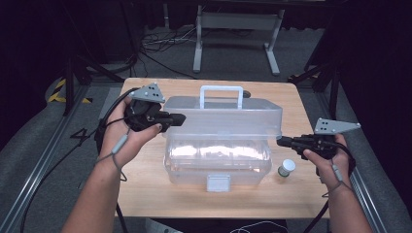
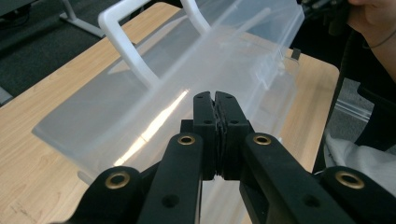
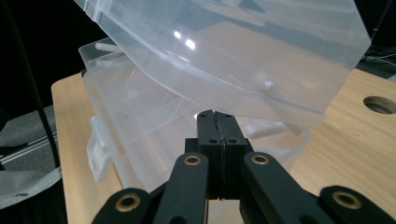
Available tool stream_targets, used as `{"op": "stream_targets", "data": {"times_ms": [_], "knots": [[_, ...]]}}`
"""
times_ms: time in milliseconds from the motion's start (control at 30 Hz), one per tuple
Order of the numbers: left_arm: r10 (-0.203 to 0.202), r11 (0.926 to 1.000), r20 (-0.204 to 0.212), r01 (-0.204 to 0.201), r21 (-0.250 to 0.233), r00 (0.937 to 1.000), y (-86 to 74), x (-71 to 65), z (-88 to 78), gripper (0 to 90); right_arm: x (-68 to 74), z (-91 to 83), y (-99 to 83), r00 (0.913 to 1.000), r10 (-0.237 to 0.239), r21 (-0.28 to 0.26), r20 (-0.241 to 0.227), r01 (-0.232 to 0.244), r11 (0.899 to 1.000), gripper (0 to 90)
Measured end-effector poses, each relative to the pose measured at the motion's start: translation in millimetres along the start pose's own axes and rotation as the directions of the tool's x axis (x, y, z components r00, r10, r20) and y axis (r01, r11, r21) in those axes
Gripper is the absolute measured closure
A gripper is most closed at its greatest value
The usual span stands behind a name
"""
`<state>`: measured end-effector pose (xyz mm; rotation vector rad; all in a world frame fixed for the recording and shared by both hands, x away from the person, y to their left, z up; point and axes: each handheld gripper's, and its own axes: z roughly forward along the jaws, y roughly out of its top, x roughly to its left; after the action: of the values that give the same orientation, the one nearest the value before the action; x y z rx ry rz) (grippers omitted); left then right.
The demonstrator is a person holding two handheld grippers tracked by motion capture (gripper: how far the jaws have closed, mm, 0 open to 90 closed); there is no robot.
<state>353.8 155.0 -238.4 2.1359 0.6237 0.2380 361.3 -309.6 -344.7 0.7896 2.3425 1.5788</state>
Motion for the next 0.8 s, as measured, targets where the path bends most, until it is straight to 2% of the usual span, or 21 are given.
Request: {"op": "stream_targets", "data": {"times_ms": [67,167,300,533,667,800], "knots": [[-0.008,0.9999,0.008,0.008,-0.01,0.9999,-4.6,-2.6,-2.2,88.7,-1.0,0.1,1.9,1.0,0.005,-0.015,0.007,-0.005,1.0,90.0],[-0.018,0.999,0.045,0.019,-0.041,0.9988,-12.8,-7.0,-4.0,88.8,-2.2,0.6,4.5,0.9997,0.014,-0.034,0.019,-0.013,0.999,90.0],[-0.023,0.9985,0.036,0.025,-0.05,0.9991,-23.0,-11.8,-1.5,88.9,-4.3,1.4,7.6,0.9988,0.036,-0.06,0.031,-0.035,0.998,90.0],[-0.048,0.9945,0.02,0.05,-0.092,0.9986,-41.5,-8.1,6.7,88.5,-6.5,2.6,9.6,0.997,0.065,-0.097,0.042,-0.061,0.993,90.0],[-0.055,0.9913,0.014,0.057,-0.119,0.9984,-55.3,-6.3,15.5,89.4,-5.3,2.7,10.7,0.997,0.054,-0.089,0.055,-0.049,0.995,90.0],[-0.063,0.9905,0.003,0.063,-0.122,0.998,-64.5,-3.1,21.8,89.7,-4.2,3.1,11.0,0.9967,0.051,-0.091,0.063,-0.045,0.995,90.0]]}}
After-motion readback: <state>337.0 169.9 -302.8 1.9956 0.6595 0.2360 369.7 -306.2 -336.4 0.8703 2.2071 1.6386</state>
